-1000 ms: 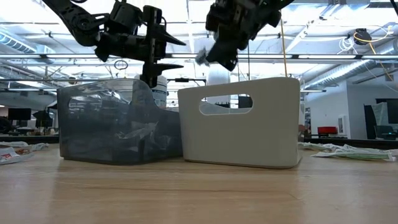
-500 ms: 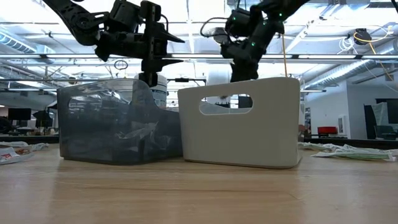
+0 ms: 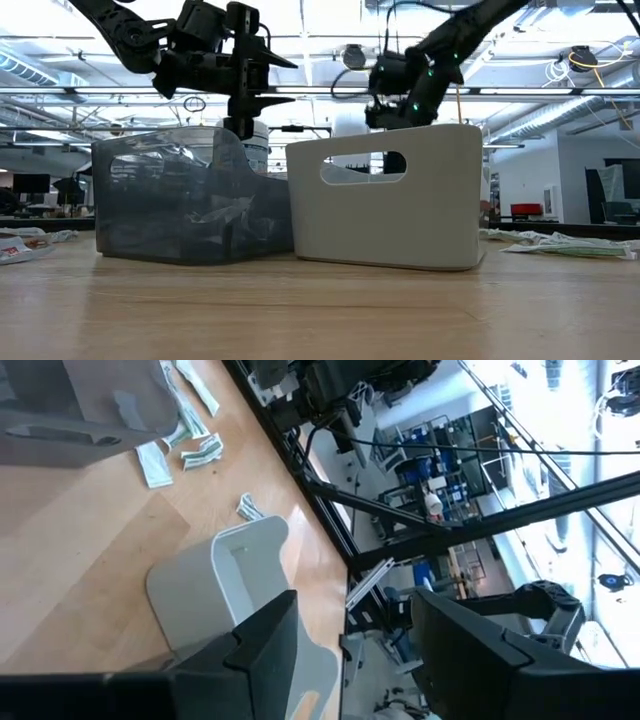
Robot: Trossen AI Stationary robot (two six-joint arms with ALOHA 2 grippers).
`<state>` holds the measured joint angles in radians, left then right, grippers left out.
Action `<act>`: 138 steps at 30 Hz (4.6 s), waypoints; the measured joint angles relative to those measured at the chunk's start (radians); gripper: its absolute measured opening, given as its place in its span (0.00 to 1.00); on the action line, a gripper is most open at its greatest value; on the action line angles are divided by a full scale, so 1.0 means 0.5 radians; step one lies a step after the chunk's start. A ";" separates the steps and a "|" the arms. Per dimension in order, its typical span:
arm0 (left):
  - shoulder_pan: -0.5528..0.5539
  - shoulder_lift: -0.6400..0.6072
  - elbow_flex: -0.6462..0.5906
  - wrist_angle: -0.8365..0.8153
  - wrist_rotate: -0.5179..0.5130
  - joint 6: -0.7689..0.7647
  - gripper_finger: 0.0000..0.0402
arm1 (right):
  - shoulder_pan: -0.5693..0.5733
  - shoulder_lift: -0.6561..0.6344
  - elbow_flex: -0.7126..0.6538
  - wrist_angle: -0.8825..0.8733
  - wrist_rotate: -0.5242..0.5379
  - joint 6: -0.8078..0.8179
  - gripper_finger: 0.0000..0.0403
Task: Pick & Place First Aid Supplies
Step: Put the black towelette pack into the top black bin
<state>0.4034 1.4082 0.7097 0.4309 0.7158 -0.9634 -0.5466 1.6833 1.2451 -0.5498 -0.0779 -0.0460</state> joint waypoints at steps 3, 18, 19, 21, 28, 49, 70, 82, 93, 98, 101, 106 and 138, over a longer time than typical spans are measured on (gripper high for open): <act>0.000 0.000 0.000 0.000 -0.004 0.025 0.50 | -0.007 0.007 -0.081 0.073 0.006 0.000 0.00; 0.117 -0.053 -0.003 -0.598 -0.086 0.004 0.50 | 0.009 -0.006 -0.097 0.133 -0.002 0.015 0.45; 0.120 -0.086 -0.003 -0.643 -0.102 0.019 0.50 | 0.009 -0.006 -0.097 0.131 -0.003 0.014 0.47; 0.122 -0.162 0.002 -0.769 -0.186 0.024 0.50 | 0.010 -0.006 -0.097 0.131 -0.003 0.012 0.51; 0.109 -0.455 0.000 -1.407 -0.469 0.092 0.50 | 0.010 -0.006 -0.097 0.135 -0.009 0.008 0.57; -0.010 -0.611 -0.001 -2.518 -1.259 0.426 0.50 | 0.010 -0.007 -0.097 0.241 -0.009 -0.061 0.56; 0.034 -0.311 -0.289 -2.221 -1.713 0.578 0.50 | 0.010 -0.007 -0.096 0.240 -0.009 -0.055 0.55; 0.003 -0.233 -0.470 -1.886 -1.767 0.607 0.48 | 0.010 -0.007 -0.096 0.418 -0.009 -0.087 0.55; 0.002 -0.238 -0.474 -1.929 -1.741 0.541 0.03 | 0.022 -0.008 -0.096 0.678 -0.009 -0.089 0.53; 0.008 -0.338 -0.479 -2.032 -1.708 0.459 0.01 | 0.081 -0.010 -0.096 0.689 -0.010 -0.091 0.53; 0.008 -0.460 -0.489 -2.118 -1.618 0.377 0.01 | 0.129 -0.012 -0.096 0.692 -0.011 -0.091 0.53; -0.005 -0.702 -0.487 -2.113 -1.504 0.349 0.00 | 0.214 -0.012 -0.096 0.701 -0.011 -0.091 0.53; -0.192 -0.769 -0.380 -0.591 -1.263 1.321 0.00 | 0.471 -0.113 -0.091 1.388 -0.483 0.216 0.53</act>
<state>0.3072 1.0235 0.5200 0.1355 0.0844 -0.3030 -0.3111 1.6266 1.1995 0.1445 -0.3193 0.0621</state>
